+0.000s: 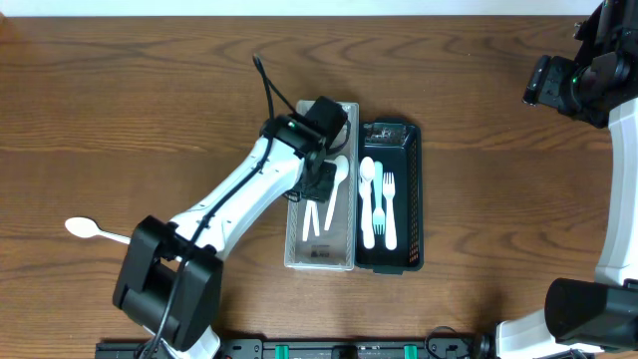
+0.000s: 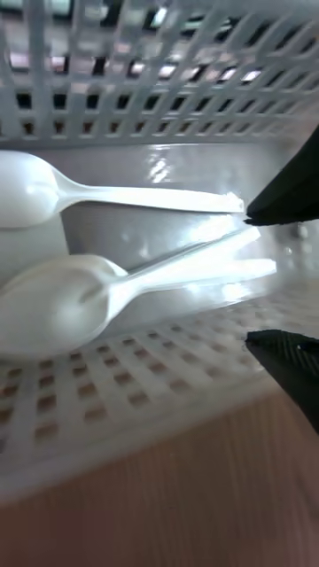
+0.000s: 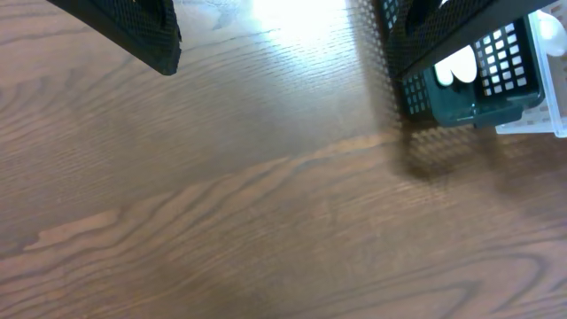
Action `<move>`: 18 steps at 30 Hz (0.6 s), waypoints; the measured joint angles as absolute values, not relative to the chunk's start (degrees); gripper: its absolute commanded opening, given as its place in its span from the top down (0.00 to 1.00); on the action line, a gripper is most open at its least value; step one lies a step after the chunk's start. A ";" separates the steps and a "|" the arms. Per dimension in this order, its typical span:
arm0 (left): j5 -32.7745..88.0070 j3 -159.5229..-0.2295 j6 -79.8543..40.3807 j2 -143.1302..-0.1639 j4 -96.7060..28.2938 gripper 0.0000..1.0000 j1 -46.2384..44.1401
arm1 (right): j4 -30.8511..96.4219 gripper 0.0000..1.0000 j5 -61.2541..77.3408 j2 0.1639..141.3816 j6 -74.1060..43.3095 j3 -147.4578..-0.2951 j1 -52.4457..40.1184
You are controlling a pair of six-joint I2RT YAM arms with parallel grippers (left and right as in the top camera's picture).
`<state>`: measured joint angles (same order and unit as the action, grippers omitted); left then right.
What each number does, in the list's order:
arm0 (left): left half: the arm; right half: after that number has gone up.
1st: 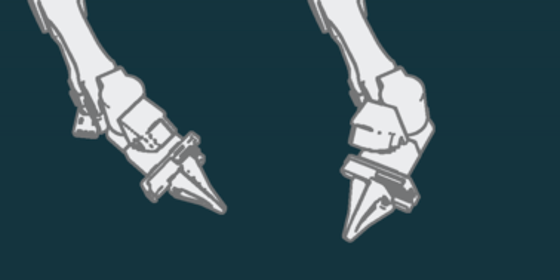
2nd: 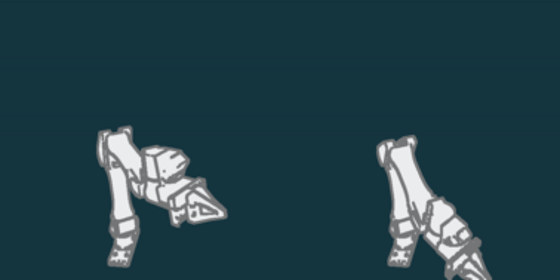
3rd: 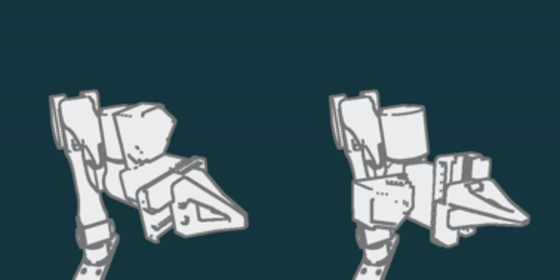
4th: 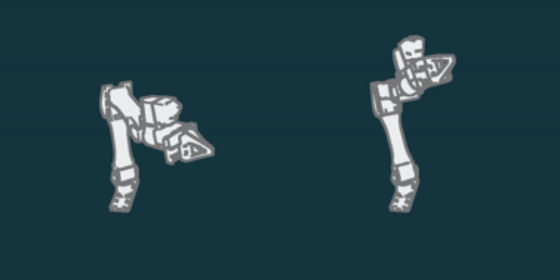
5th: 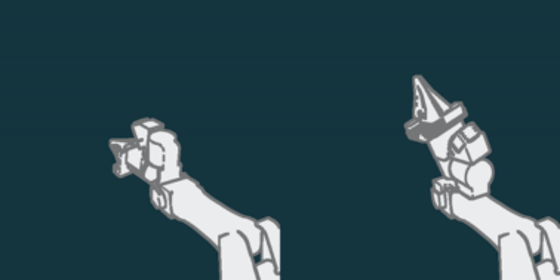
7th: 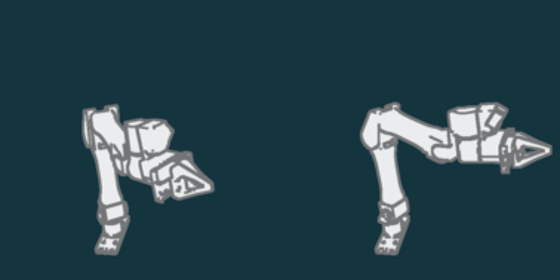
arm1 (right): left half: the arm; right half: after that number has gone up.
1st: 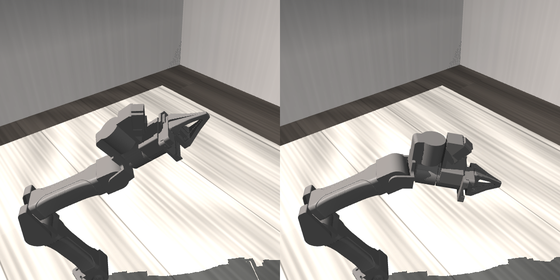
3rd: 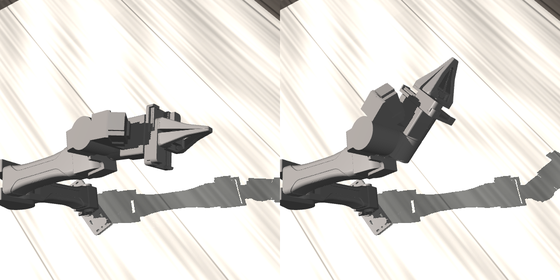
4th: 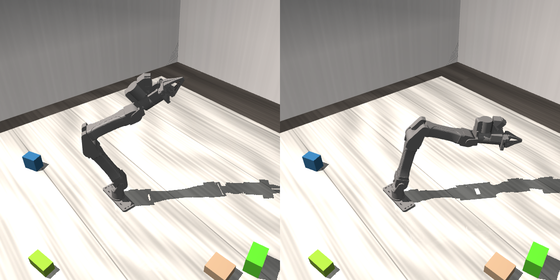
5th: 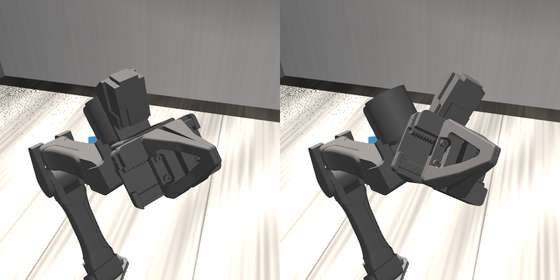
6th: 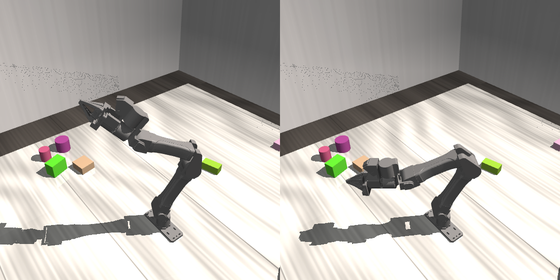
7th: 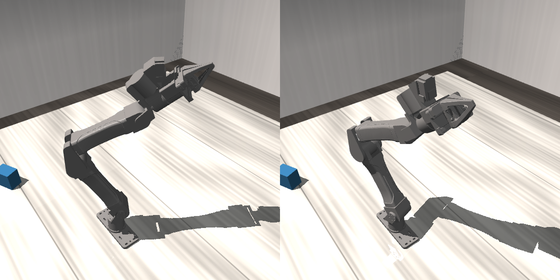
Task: Pack container
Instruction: 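Place the third spoon into the grey basket with the left gripper, then move the left gripper to the last white spoon and grasp it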
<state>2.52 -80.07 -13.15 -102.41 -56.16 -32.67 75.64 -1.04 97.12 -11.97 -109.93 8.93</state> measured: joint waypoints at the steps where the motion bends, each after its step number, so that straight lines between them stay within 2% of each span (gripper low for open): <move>1: 1.85 -82.02 -12.53 -101.71 -57.98 0.52 -32.53 | 75.61 0.22 -1.06 97.12 -11.97 -109.93 8.93; 2: 1.08 -84.01 -11.77 -100.66 -59.27 0.43 -32.29 | 75.64 0.22 -1.04 97.12 -11.97 -109.93 8.93; 4: -0.36 -87.88 -10.79 -97.56 -61.01 0.06 -31.31 | 75.61 0.22 -1.04 97.12 -11.99 -109.93 8.93; 5: -0.86 -89.78 -10.63 -95.22 -61.60 0.01 -30.24 | 75.64 0.22 -1.06 97.12 -11.99 -109.93 8.93; 9: -2.35 -93.17 -10.59 -86.46 -63.13 0.02 -22.44 | 75.64 0.23 -1.04 97.12 -11.99 -109.93 8.93; 12: -3.20 -93.47 -12.32 -81.14 -66.00 0.02 -11.09 | 75.79 0.22 -1.06 97.12 -11.97 -109.93 8.93; 18: -3.88 -93.08 -19.33 -79.13 -67.88 0.02 13.28 | 76.03 0.23 -1.04 97.12 -11.99 -109.93 8.93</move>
